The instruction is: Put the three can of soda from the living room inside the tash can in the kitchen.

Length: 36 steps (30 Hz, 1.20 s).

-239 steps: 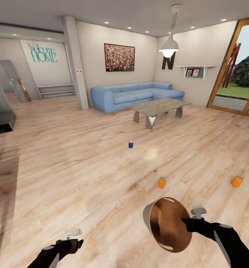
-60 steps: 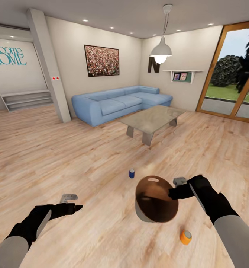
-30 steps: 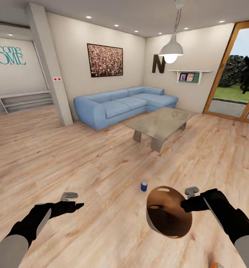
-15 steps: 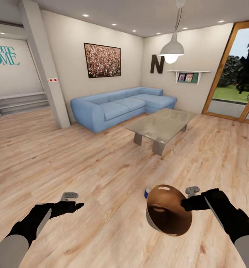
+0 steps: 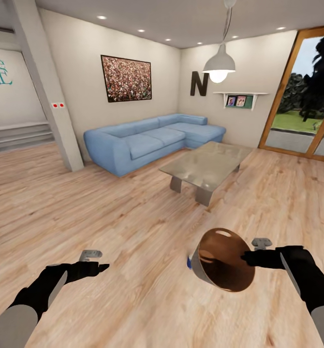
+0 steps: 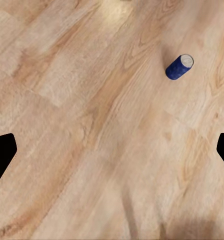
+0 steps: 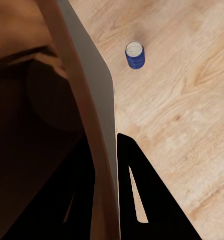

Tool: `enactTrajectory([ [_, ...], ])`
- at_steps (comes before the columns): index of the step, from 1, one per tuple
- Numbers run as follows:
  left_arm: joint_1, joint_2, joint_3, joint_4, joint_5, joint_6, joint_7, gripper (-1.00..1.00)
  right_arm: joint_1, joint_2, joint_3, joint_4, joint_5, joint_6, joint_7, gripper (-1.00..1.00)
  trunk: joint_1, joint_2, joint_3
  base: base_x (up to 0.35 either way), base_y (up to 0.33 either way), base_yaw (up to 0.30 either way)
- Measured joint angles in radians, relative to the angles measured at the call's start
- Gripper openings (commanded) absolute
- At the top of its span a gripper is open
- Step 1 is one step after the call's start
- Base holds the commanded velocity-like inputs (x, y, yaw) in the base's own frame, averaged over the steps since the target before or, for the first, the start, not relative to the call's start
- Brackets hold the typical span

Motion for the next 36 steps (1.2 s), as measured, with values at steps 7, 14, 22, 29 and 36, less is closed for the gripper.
enactTrajectory([
  [7, 0.000, -0.001, -0.007, 0.000, -0.002, 0.002, 0.001, 1.00, 0.000, 0.003, -0.014, 0.004, -0.006, 0.000, 0.011, -1.00, 0.000, 0.000, 0.000, 0.256, 0.084, -0.215],
  [14, 0.000, -0.002, -0.013, 0.001, -0.002, 0.003, 0.001, 1.00, 0.000, -0.004, -0.024, 0.017, -0.005, 0.000, 0.012, -1.00, 0.000, 0.000, 0.000, 0.189, 0.018, -0.248],
  [22, 0.000, -0.002, -0.014, 0.001, -0.002, 0.003, 0.000, 1.00, 0.000, -0.004, -0.041, 0.024, -0.004, -0.001, 0.012, -1.00, 0.000, 0.000, 0.000, 0.171, 0.001, -0.250],
  [29, 0.000, -0.002, -0.014, 0.001, -0.002, 0.005, -0.005, 1.00, 0.000, -0.005, -0.043, 0.026, -0.001, -0.002, 0.012, -1.00, 0.000, 0.000, 0.000, 0.193, 0.057, -0.251],
  [36, 0.000, -0.002, -0.014, 0.001, -0.003, 0.012, -0.008, 1.00, 0.000, -0.006, -0.046, 0.026, -0.003, -0.002, 0.013, -1.00, 0.000, 0.000, 0.000, 0.190, 0.232, -0.251],
])
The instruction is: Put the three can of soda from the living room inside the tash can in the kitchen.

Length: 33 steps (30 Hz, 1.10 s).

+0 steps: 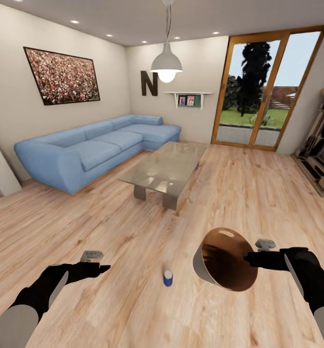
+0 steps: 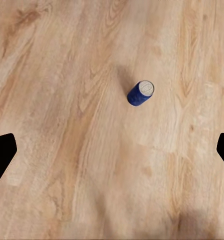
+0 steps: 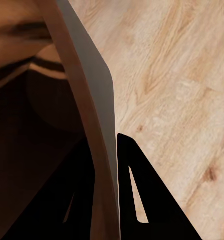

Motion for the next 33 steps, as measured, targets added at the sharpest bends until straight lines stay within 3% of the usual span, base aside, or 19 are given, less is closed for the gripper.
enactTrajectory([
  [15, 0.000, -0.001, 0.000, 0.000, -0.001, 0.004, -0.002, 1.00, 0.000, 0.001, -0.002, 0.000, 0.001, 0.000, 0.001, -1.00, 0.000, 0.000, 0.000, -0.007, 0.210, -0.138],
  [23, 0.000, 0.000, 0.000, -0.001, -0.001, 0.006, -0.001, 1.00, 0.000, 0.001, -0.066, 0.001, 0.001, 0.001, 0.000, -1.00, 0.000, 0.000, -0.002, -0.009, 0.315, -0.228],
  [33, 0.000, -0.001, -0.002, -0.001, -0.002, 0.003, 0.000, 1.00, 0.000, 0.000, -0.075, 0.002, 0.003, 0.045, 0.000, -1.00, 0.000, 0.000, -0.012, 0.011, 0.319, -0.195],
])
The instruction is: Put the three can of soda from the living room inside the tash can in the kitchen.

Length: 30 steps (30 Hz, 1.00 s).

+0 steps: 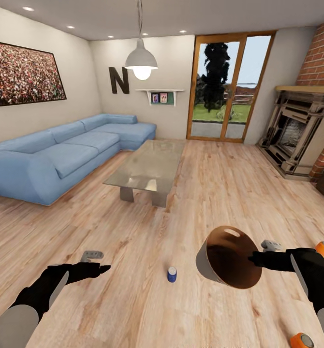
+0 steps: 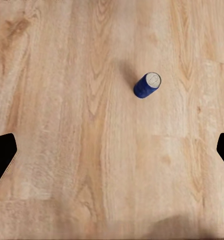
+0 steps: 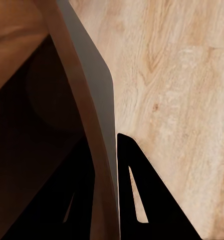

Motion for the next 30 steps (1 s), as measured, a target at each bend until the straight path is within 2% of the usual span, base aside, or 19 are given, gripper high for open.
enactTrajectory([
  [11, 0.000, -0.001, 0.000, 0.000, 0.001, -0.005, 0.005, 1.00, 0.000, 0.003, 0.000, 0.000, 0.000, 0.006, -0.002, -1.00, 0.000, 0.000, -0.013, 0.120, 0.316, -0.156],
  [19, 0.000, -0.001, -0.001, -0.001, 0.001, -0.005, 0.013, 1.00, 0.000, 0.008, 0.000, 0.000, 0.002, 0.005, -0.010, -1.00, 0.000, 0.000, -0.019, 0.214, 0.262, -0.113],
  [23, 0.000, -0.001, -0.001, -0.001, 0.001, -0.006, 0.013, 1.00, 0.000, 0.008, 0.000, 0.000, -0.002, 0.007, -0.010, -1.00, 0.000, 0.000, -0.023, 0.296, 0.076, -0.175],
  [30, 0.000, -0.001, -0.001, -0.002, 0.001, -0.007, 0.014, 1.00, 0.000, 0.008, 0.000, 0.000, 0.000, 0.005, -0.011, -1.00, 0.000, 0.000, -0.030, 0.305, -0.086, -0.187],
])
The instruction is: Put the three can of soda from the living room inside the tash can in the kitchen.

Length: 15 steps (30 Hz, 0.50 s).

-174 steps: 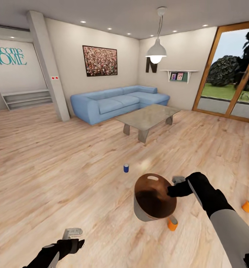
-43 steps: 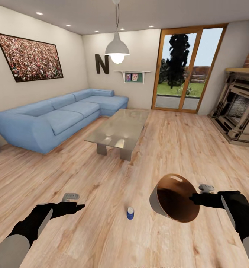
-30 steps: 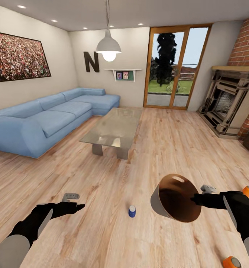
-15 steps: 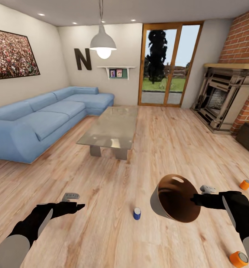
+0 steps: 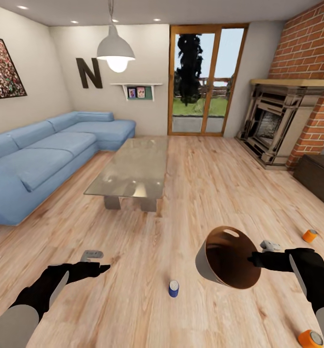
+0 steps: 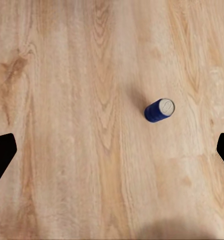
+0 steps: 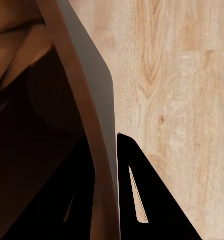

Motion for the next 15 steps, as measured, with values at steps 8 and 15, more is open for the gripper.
enactTrajectory([
  [8, 0.000, 0.000, -0.001, 0.000, -0.001, 0.001, 0.000, 1.00, 0.000, 0.000, 0.000, 0.000, -0.001, 0.000, 0.000, -1.00, 0.000, 0.000, -0.008, 0.295, -0.137, -0.194],
  [15, 0.000, 0.000, -0.054, 0.002, -0.001, 0.008, 0.003, 1.00, 0.000, -0.002, 0.000, 0.000, 0.006, -0.004, -0.001, -1.00, 0.000, 0.000, -0.014, 0.297, -0.120, -0.152],
])
